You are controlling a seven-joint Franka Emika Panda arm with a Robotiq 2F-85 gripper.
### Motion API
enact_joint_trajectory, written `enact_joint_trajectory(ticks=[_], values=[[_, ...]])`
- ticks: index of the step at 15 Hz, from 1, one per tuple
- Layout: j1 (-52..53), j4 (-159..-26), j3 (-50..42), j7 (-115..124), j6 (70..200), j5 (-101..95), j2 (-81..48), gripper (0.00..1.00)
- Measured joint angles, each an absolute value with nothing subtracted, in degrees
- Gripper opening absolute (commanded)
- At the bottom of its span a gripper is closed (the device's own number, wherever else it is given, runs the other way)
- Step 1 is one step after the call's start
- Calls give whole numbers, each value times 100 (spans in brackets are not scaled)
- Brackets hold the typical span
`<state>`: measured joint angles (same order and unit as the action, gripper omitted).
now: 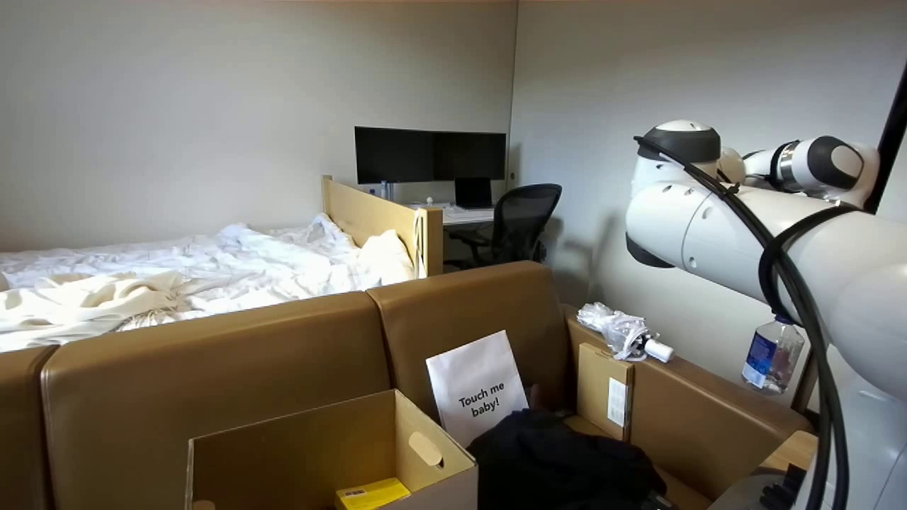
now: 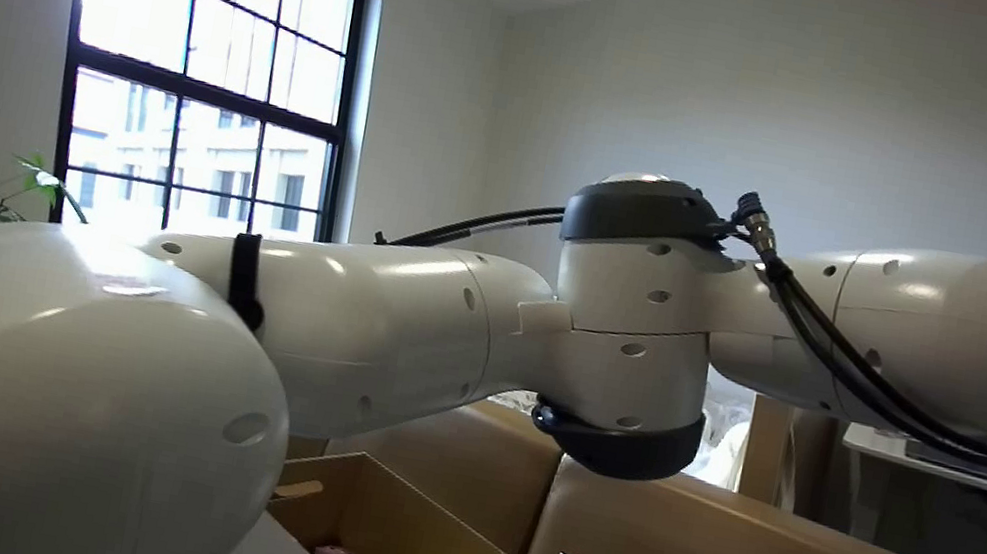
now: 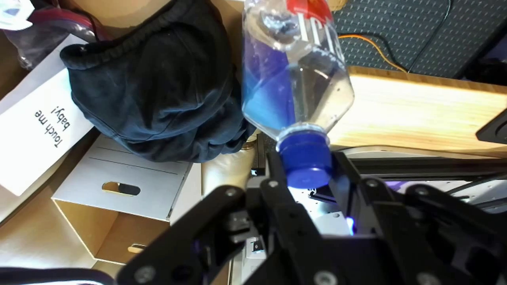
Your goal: Remove the black cloth and bottle and put the on the sofa
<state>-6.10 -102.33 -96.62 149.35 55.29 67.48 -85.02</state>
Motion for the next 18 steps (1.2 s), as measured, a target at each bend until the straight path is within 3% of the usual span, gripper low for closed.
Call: enact_joint_trajectory(ticks=[12,13,14,16,18], values=[[-582,-10950,-9310,14935,6200,6752,-8501,12],[-584,-10975,-9306,14935,6200,6754,-8501,23],[-584,-10996,-9303,14935,6200,6761,-8501,58],[-585,-11047,-9303,14935,6200,6804,-8501,65],[-586,-11082,-9307,14935,6200,6826,-8501,77]])
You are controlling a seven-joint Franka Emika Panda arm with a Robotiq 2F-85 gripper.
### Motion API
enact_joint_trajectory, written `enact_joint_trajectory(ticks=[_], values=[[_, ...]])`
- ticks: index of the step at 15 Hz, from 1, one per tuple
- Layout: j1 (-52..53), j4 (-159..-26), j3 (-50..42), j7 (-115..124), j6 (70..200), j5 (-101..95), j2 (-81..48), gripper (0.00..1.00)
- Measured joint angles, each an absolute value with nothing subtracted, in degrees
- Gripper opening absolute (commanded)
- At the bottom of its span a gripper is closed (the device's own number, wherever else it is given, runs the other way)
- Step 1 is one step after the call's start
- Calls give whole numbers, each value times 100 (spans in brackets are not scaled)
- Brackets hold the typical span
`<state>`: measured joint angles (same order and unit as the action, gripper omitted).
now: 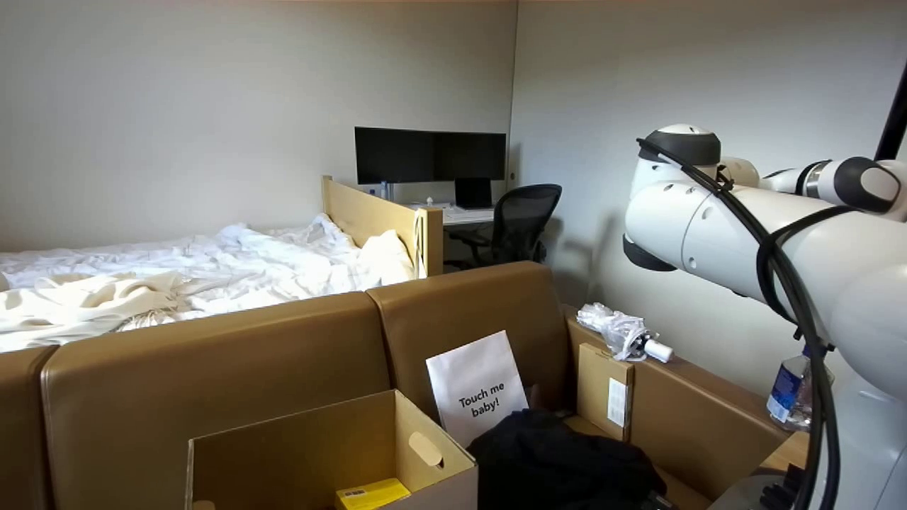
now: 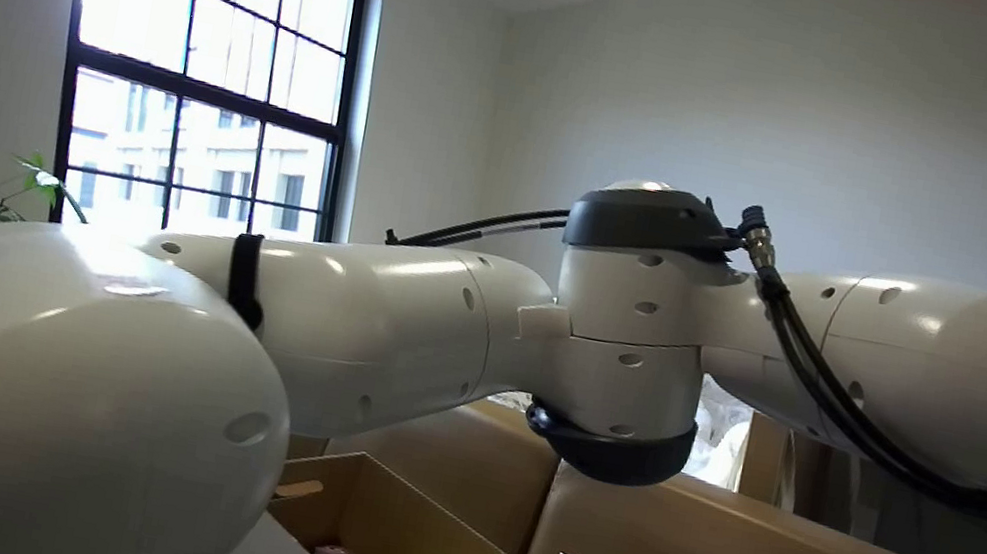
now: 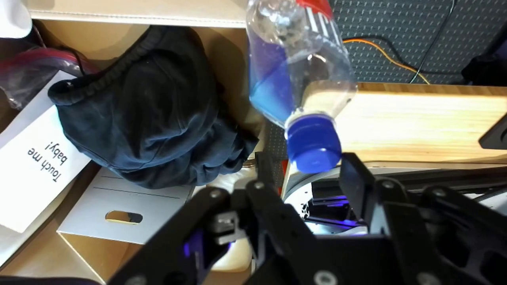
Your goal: Remove the black cloth and bottle and put the on the sofa
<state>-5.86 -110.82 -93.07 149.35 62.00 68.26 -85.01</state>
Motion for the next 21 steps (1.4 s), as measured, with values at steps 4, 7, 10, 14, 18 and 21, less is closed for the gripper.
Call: enact_joint_trajectory(ticks=[4,7,10,14,18,21], values=[[-589,-11151,-9314,14935,6200,6834,-8501,99],[-594,-11191,-9324,14935,6200,6834,-8501,100],[-602,-11204,-9345,14935,6200,6834,-8501,100],[-591,-11204,-9412,14935,6200,6834,-8501,100],[-422,-11191,-9602,14935,6267,6925,-8499,100],[-96,-11190,-9821,14935,6513,6966,-8498,100]])
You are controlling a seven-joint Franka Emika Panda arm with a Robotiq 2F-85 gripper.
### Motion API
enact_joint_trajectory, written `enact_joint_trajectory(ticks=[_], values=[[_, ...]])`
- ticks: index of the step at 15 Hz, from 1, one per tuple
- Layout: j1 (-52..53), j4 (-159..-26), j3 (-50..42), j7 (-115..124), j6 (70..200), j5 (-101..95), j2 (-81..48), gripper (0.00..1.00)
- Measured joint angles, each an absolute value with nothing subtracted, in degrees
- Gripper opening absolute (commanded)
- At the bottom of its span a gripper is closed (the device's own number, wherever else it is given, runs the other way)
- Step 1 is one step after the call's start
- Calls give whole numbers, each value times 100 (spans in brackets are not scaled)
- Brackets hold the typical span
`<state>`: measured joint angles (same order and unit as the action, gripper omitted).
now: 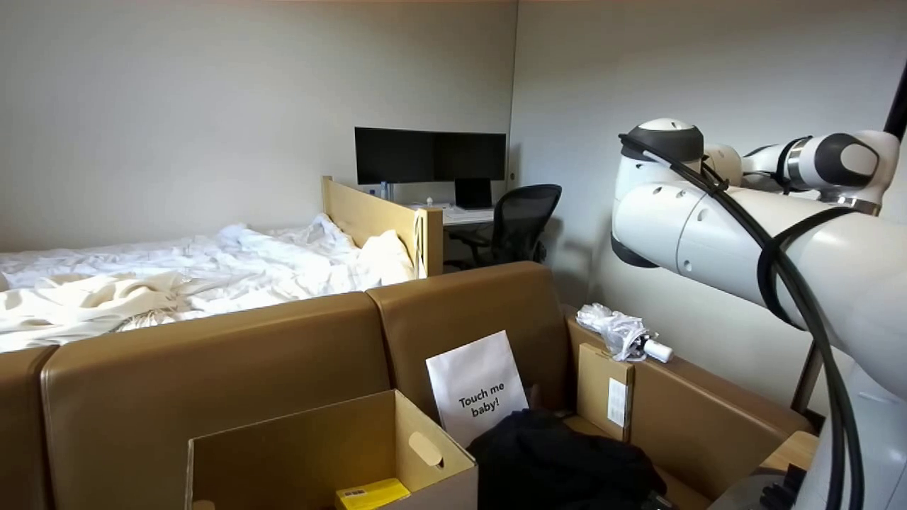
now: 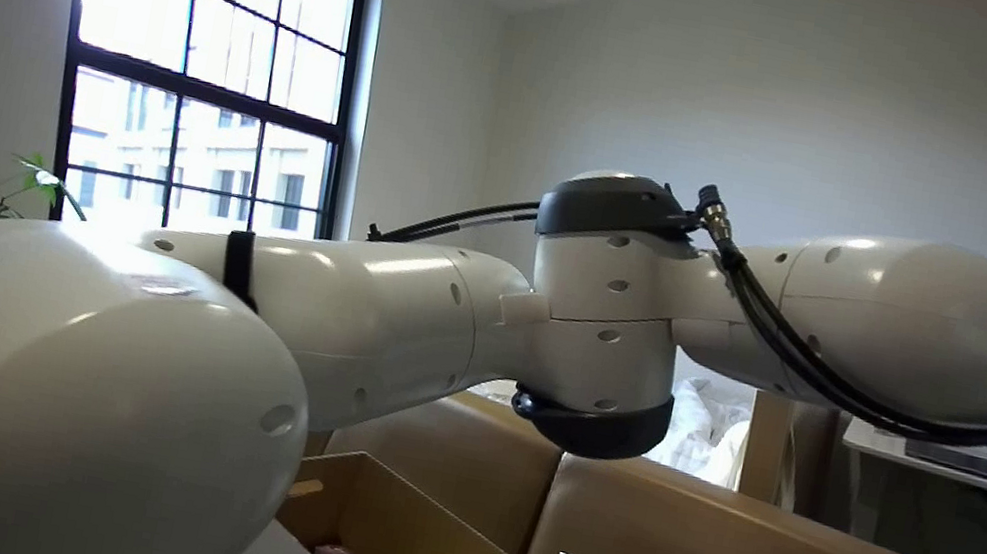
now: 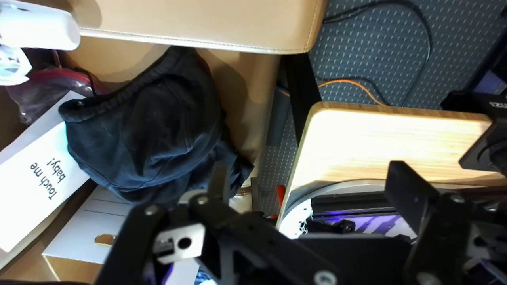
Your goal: Remove the black cloth and bottle and put the on the sofa
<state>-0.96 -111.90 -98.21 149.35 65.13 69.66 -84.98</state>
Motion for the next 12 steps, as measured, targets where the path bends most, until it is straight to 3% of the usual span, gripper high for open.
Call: enact_joint_trajectory(ticks=[12], values=[[1986,-11831,-11156,14935,7640,7718,-8479,100]])
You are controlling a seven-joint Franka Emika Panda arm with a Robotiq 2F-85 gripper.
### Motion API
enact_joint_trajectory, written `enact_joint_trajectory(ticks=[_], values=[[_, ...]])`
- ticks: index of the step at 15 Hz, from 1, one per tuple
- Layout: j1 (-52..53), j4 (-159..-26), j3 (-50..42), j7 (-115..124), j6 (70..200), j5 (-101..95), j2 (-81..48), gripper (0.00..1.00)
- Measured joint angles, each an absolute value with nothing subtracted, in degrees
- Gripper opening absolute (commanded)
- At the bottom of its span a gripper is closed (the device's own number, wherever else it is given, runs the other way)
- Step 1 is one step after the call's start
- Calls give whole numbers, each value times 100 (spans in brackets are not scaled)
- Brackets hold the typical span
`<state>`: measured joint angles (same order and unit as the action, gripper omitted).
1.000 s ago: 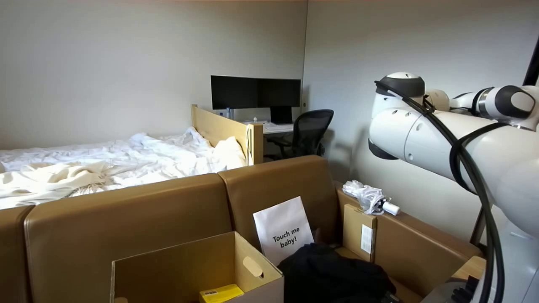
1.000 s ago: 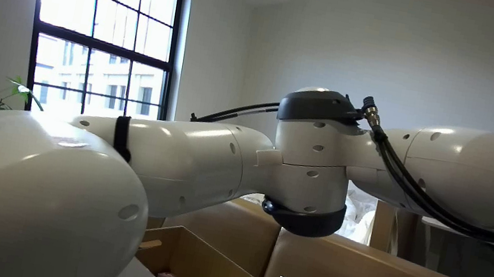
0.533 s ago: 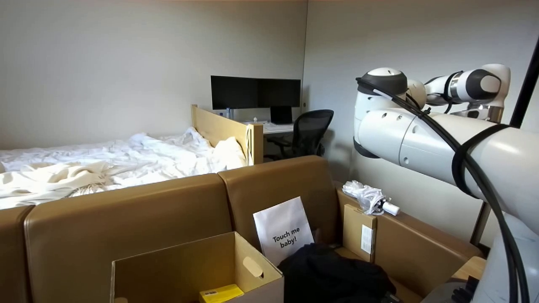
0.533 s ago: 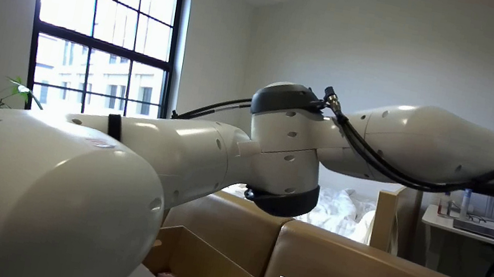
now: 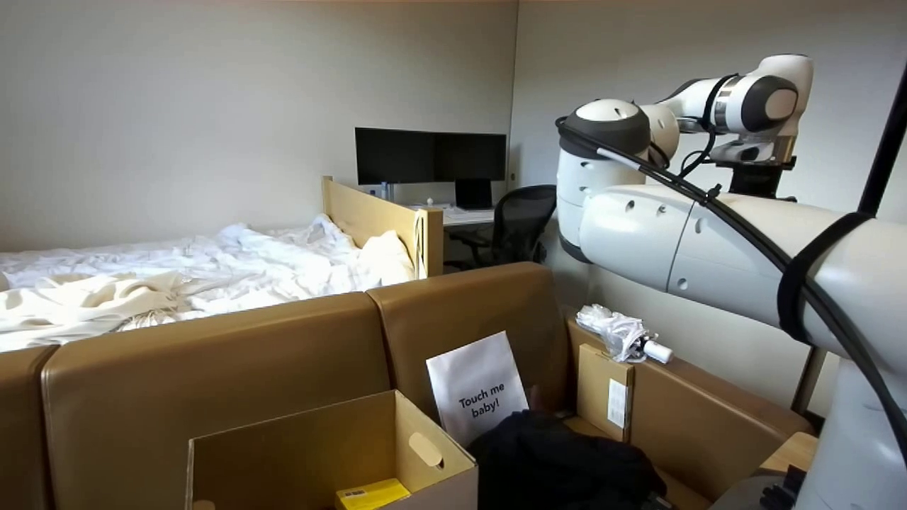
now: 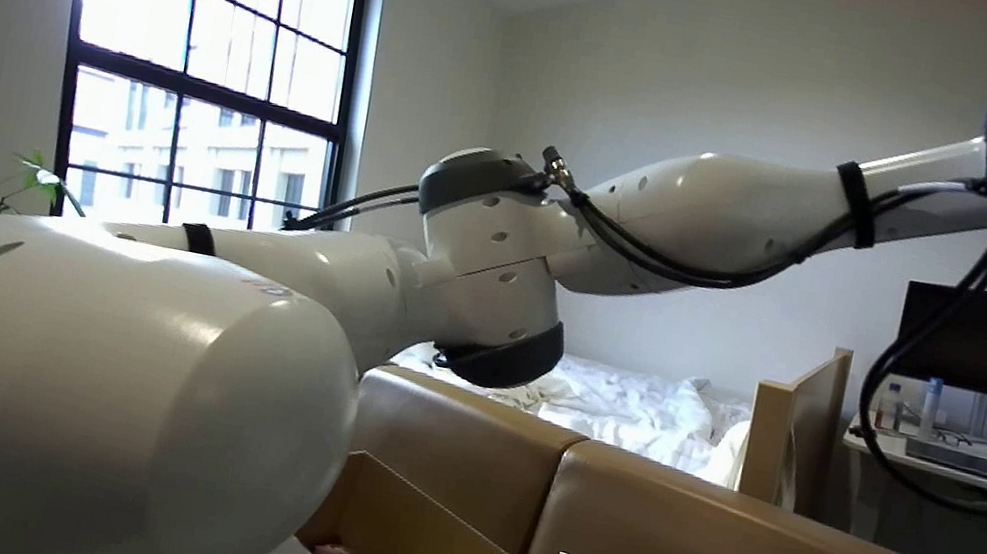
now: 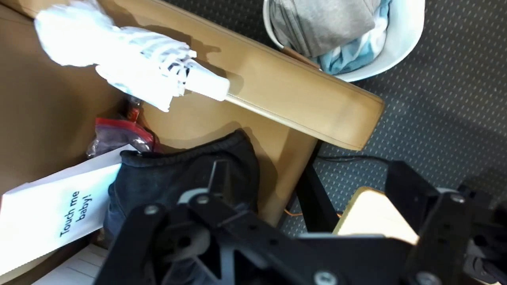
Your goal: Remove the black cloth and bottle and put the on the sofa
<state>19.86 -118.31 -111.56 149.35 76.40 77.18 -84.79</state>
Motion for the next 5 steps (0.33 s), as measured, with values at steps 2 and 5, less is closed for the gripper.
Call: enact_joint_trajectory(ticks=[2,5], values=[[2193,-11972,-11229,14935,7672,7697,-8478,100],[2212,-11954,-11203,14935,7674,7694,-8479,100]])
